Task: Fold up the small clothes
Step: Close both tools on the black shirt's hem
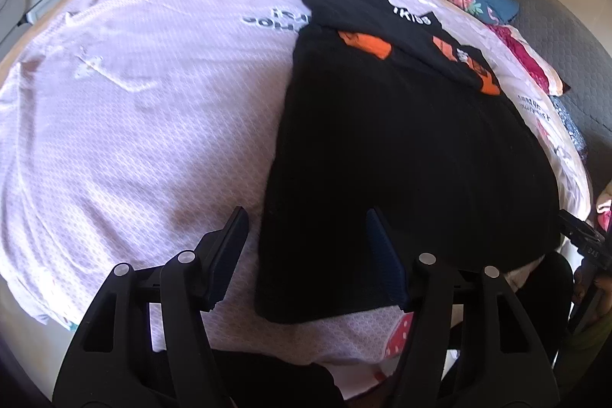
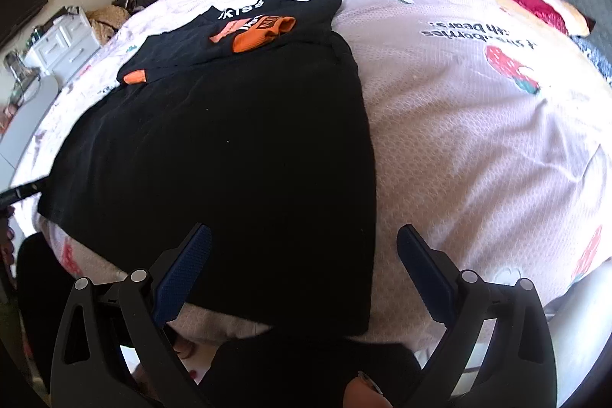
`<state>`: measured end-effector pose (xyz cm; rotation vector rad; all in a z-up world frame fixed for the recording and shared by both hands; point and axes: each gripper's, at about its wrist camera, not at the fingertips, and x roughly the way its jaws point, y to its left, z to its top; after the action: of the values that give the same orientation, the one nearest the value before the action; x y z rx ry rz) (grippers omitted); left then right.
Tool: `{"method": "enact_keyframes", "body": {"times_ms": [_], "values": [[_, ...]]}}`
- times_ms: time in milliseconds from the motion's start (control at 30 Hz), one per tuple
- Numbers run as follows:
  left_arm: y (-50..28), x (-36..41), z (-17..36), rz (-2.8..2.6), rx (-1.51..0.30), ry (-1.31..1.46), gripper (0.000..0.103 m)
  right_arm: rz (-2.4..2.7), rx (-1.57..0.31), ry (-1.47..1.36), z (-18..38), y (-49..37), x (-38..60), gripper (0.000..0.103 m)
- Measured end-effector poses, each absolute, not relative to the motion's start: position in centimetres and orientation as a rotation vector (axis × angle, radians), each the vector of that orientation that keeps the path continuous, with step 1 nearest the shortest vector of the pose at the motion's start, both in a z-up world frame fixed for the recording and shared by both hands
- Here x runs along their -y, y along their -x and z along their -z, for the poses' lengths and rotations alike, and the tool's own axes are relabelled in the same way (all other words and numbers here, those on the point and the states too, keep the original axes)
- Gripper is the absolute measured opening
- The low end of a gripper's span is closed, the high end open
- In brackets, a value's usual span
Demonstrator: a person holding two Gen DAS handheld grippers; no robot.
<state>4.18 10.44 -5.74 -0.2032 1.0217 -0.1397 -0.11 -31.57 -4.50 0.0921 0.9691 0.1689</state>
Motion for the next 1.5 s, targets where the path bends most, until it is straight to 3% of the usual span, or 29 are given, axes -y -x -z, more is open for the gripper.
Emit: {"method": "enact_keyframes", "body": {"times_ms": [267,433,600,700,800,867,1500], "values": [[-4.0,-9.6,6.6,0.136,-1.043,0.181,0.053,-0.177,-1.002,-0.103,5.1,1.2,32.4,0.097],[-3.9,-10.0,6.6,0.116,-1.031,0.181,0.033,-0.208,-1.014,-0.134,5.4,1.1,32.8,0.093],[-3.7,-10.2,6.5,0.125,-1.024,0.185,0.02,-0.218,-1.02,-0.068,5.6,1.3,31.9,0.056],[-3.4,-10.0,6.0,0.133,-1.005,0.175,0.006,-0.208,-1.005,-0.01,5.5,1.7,31.4,0.037],[-3.4,-9.8,5.6,0.136,-0.988,0.16,0.004,-0.208,-0.977,0.011,4.8,2.1,31.5,0.017],[-3.4,-9.9,5.2,0.142,-0.978,0.17,0.003,-0.206,-0.96,0.005,4.4,2.2,31.9,0.01],[-5.5,-11.5,-0.5,0.172,-0.811,0.307,0.002,-0.265,-0.671,-0.151,-3.6,0.0,32.9,0.007]]}}
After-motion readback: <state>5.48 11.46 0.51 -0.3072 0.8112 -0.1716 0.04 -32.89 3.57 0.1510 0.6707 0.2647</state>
